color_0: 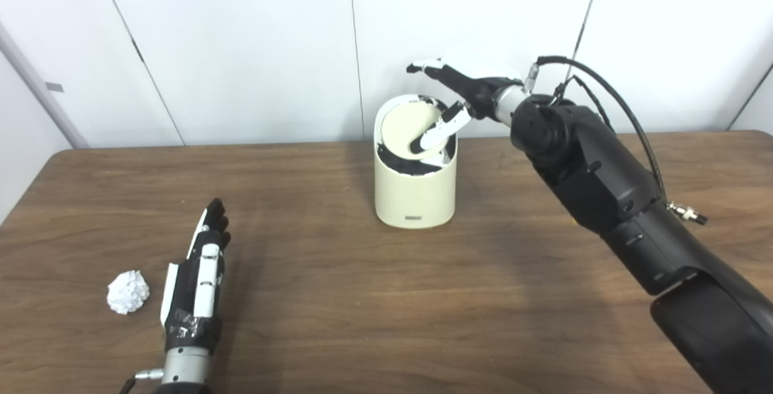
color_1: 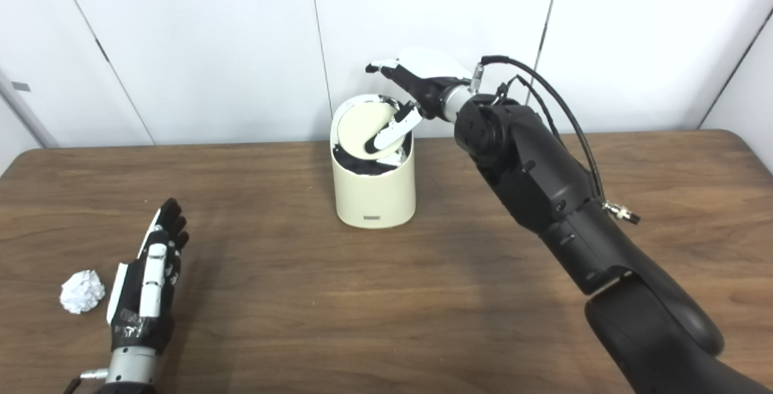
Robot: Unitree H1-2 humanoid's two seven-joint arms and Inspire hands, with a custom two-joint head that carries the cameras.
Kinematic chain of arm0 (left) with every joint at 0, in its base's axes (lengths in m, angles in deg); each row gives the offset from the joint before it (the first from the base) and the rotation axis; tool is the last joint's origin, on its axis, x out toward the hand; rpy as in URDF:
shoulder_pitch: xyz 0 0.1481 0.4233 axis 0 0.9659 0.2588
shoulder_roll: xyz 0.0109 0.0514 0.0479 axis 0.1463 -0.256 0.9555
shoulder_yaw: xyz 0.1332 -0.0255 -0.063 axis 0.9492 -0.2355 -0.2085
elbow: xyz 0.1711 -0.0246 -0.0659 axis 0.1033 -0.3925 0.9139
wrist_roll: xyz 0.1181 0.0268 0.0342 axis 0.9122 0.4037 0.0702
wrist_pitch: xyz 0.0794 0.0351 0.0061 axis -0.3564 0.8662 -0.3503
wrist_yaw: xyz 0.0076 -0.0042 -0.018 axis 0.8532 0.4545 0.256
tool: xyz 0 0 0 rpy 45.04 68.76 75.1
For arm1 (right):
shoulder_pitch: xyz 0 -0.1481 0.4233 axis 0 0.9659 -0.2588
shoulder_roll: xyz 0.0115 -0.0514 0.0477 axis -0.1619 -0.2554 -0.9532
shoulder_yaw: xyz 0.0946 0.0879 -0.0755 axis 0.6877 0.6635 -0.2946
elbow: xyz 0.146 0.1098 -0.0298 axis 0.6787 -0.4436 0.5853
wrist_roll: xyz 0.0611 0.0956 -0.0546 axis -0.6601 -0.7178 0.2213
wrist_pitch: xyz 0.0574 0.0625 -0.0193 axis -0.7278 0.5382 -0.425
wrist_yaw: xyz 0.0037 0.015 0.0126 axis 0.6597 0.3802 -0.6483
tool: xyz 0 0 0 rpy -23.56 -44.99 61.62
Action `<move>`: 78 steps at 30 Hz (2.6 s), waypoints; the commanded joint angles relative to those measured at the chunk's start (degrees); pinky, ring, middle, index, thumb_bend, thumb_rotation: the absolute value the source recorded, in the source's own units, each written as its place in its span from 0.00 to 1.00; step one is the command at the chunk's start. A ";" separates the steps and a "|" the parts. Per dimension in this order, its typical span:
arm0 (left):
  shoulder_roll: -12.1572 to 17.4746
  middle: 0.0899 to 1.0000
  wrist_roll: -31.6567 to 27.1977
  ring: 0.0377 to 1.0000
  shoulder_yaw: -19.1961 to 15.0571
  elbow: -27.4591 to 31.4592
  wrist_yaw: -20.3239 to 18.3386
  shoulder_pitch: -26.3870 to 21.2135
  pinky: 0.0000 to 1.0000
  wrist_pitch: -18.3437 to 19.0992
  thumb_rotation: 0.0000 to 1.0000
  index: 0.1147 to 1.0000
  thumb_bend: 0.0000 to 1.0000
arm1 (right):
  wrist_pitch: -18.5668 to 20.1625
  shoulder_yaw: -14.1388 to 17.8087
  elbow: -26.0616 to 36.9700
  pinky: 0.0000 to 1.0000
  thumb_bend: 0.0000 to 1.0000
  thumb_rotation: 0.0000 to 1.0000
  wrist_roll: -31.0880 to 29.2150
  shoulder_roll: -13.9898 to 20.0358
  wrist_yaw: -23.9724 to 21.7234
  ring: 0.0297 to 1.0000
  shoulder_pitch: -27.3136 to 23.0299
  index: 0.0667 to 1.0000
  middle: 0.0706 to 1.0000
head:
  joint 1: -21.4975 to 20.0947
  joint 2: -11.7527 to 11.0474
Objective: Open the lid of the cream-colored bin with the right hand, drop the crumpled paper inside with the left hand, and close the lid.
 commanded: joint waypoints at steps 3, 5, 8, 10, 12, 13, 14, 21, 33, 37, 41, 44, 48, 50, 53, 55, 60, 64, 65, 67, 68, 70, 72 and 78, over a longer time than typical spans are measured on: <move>-2.08 0.99 -0.12 1.00 0.69 -3.72 0.59 2.74 1.00 -0.43 0.90 0.99 0.35 | -0.92 -0.17 0.20 1.00 0.88 0.40 1.13 0.41 0.40 0.97 -1.15 0.92 0.94 | -0.05 -0.02; -2.10 0.99 -0.31 1.00 0.71 -3.91 0.53 2.74 1.00 -0.30 0.89 0.98 0.35 | -0.45 0.32 1.09 1.00 0.90 0.44 0.93 0.43 0.28 0.97 -1.29 0.92 0.94 | -0.15 0.00; -2.09 0.99 -0.58 1.00 0.75 -4.45 0.31 2.69 1.00 -0.57 0.90 0.98 0.36 | 0.11 1.18 2.24 1.00 0.88 0.43 0.56 0.48 0.18 0.96 -1.52 0.92 0.94 | -0.15 -0.07; -2.20 0.99 -0.63 1.00 0.79 -4.66 0.29 2.64 1.00 -0.75 0.90 0.99 0.37 | -0.02 1.94 2.70 0.96 0.88 0.43 0.05 0.53 0.46 0.95 -1.69 0.92 0.93 | -0.14 -0.11; -2.25 0.99 -0.29 1.00 0.90 -4.60 0.45 2.63 1.00 -0.51 0.90 0.99 0.37 | -0.55 2.77 3.09 0.93 0.89 0.43 -0.59 0.61 0.79 0.94 -1.83 0.91 0.92 | -0.09 -0.15; -2.27 0.99 -0.08 1.00 0.93 -4.60 0.55 2.62 1.00 -0.38 0.90 0.98 0.37 | -0.52 3.16 3.43 0.91 0.88 0.43 -0.83 0.67 0.68 0.94 -1.92 0.91 0.92 | -0.09 -0.20; -2.28 0.99 0.05 1.00 0.95 -4.61 0.62 2.62 1.00 -0.29 0.90 0.98 0.38 | -0.45 3.41 3.66 0.90 0.88 0.44 -0.95 0.69 0.55 0.94 -1.97 0.91 0.93 | -0.09 -0.20; -2.34 0.99 0.86 1.00 1.11 -4.53 0.92 2.60 1.00 0.03 0.90 0.98 0.38 | 0.70 4.73 5.97 0.91 0.87 0.47 -0.70 1.30 -0.48 0.94 -2.36 0.93 0.94 | -0.10 -0.34; -2.48 0.99 0.20 1.00 0.93 -5.21 0.58 2.39 1.00 -0.81 0.90 0.98 0.39 | 2.31 9.22 9.24 0.77 0.90 0.51 -2.12 3.26 -0.42 0.88 -0.19 0.90 0.91 | -0.12 -0.35; -2.45 0.99 -0.35 1.00 0.81 -5.41 0.36 2.28 1.00 -0.61 0.89 0.98 0.38 | 4.00 10.71 11.98 0.78 0.84 0.49 -3.08 4.56 -1.38 0.89 1.49 0.91 0.92 | -0.28 -0.29; -2.20 0.98 0.18 1.00 0.82 -5.66 0.49 2.23 1.00 -0.78 0.90 0.98 0.38 | 3.62 11.93 13.62 0.80 0.81 0.53 -4.03 6.20 -1.07 0.89 3.29 0.91 0.92 | -0.33 -0.27; -2.08 0.99 0.00 1.00 0.72 -5.79 0.36 2.17 1.00 -1.02 0.89 0.98 0.39 | 3.95 13.06 14.77 0.68 0.81 0.56 -4.32 6.98 -0.59 0.82 4.57 0.90 0.90 | -0.37 -0.25; -1.91 0.98 -0.17 1.00 0.62 -5.47 0.27 2.16 1.00 -0.74 0.89 0.98 0.38 | 4.09 14.49 16.27 0.72 0.80 0.60 -5.77 7.91 -0.97 0.85 6.07 0.90 0.91 | -0.53 -0.20; -1.84 0.99 -0.81 1.00 0.52 -5.52 -0.10 2.13 1.00 -0.89 0.88 0.98 0.38 | 4.24 14.84 17.09 0.74 0.79 0.61 -6.23 8.30 -1.19 0.85 6.75 0.90 0.92 | -0.58 -0.14; -1.70 0.99 -0.63 1.00 0.43 -5.66 -0.08 2.06 1.00 -0.92 0.89 0.99 0.38 | 4.32 15.01 18.45 0.73 0.80 0.64 -6.18 9.05 -1.33 0.84 8.15 0.91 0.91 | -0.64 -0.03; -1.67 0.99 -0.58 1.00 0.38 -5.66 -0.06 2.07 1.00 -0.92 0.90 0.98 0.39 | 4.88 15.45 19.59 0.74 0.80 0.66 -6.52 9.04 -1.11 0.85 9.43 0.91 0.91 | -0.66 0.04; -1.55 0.99 -1.27 1.00 0.27 -5.33 -0.43 2.18 1.00 -0.78 0.89 0.99 0.37 | 4.97 17.25 21.90 0.77 0.75 0.67 -8.87 8.94 -0.41 0.86 13.44 0.90 0.90 | -0.74 0.25; -1.12 0.99 -1.09 1.00 0.31 -5.28 -0.59 2.16 1.00 -0.82 0.89 0.99 0.37 | 6.69 18.09 23.74 0.91 0.73 0.74 -9.15 8.56 0.21 0.92 16.61 0.91 0.92 | -0.99 0.38; -1.05 1.00 -1.30 1.00 0.31 -5.31 -0.78 2.14 1.00 -0.97 0.89 0.99 0.36 | 6.49 18.42 24.05 0.91 0.71 0.75 -9.46 8.42 0.74 0.92 17.53 0.90 0.92 | -1.01 0.41; -1.05 1.00 -1.73 1.00 0.21 -5.23 -0.95 2.15 1.00 -0.81 0.88 0.99 0.35 | 6.11 19.44 24.46 0.82 0.67 0.76 -10.79 7.91 1.55 0.87 19.08 0.89 0.89 | -1.10 0.46; -1.08 1.00 -1.91 1.00 0.18 -5.06 -0.89 2.16 1.00 -0.50 0.88 0.99 0.35 | 6.34 20.84 24.69 0.79 0.66 0.76 -12.95 7.02 1.84 0.86 20.15 0.89 0.89 | -1.14 0.50; -1.08 0.99 -2.03 1.00 0.20 -4.80 -0.75 2.16 1.00 -0.16 0.87 0.99 0.35 | 6.67 22.65 24.96 0.78 0.62 0.74 -15.57 5.79 2.64 0.85 21.85 0.89 0.88 | -1.26 0.41; -1.07 0.99 -1.91 1.00 0.16 -4.83 -0.53 2.09 1.00 -0.29 0.87 0.99 0.34 | 5.93 23.92 24.95 0.80 0.61 0.75 -16.93 4.68 4.20 0.86 23.99 0.88 0.88 | -1.32 0.57; -0.89 0.99 -1.54 1.00 0.39 -4.62 -0.50 2.07 1.00 -0.01 0.89 0.99 0.37 | 3.29 27.76 24.69 0.87 0.60 0.81 -22.12 0.40 9.08 0.91 28.90 0.88 0.91 | -1.60 0.84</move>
